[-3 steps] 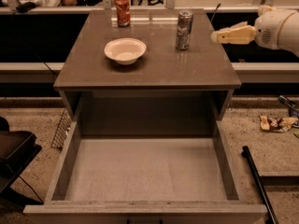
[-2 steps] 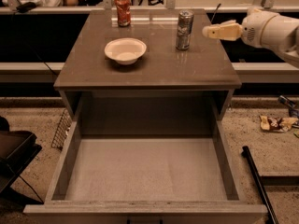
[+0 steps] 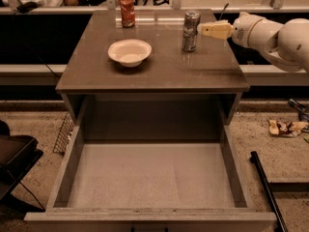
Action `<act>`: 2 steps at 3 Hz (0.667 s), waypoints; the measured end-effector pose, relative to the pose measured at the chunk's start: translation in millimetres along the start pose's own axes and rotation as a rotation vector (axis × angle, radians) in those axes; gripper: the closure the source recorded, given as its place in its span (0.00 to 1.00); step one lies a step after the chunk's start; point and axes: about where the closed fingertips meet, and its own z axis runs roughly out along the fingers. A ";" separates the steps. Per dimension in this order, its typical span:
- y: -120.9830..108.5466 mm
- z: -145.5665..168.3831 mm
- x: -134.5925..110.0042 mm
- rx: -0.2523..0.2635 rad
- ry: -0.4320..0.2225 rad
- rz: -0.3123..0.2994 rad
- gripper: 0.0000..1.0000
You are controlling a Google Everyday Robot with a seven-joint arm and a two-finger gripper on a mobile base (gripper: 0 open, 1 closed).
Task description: Place redbull can into top drawer
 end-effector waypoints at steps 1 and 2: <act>14.4 34.9 5.5 -0.073 -0.014 0.018 0.00; 22.4 51.8 7.8 -0.115 -0.026 0.024 0.00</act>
Offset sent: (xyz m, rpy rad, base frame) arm 0.0452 0.0568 -0.0147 0.0589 -0.0152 0.1549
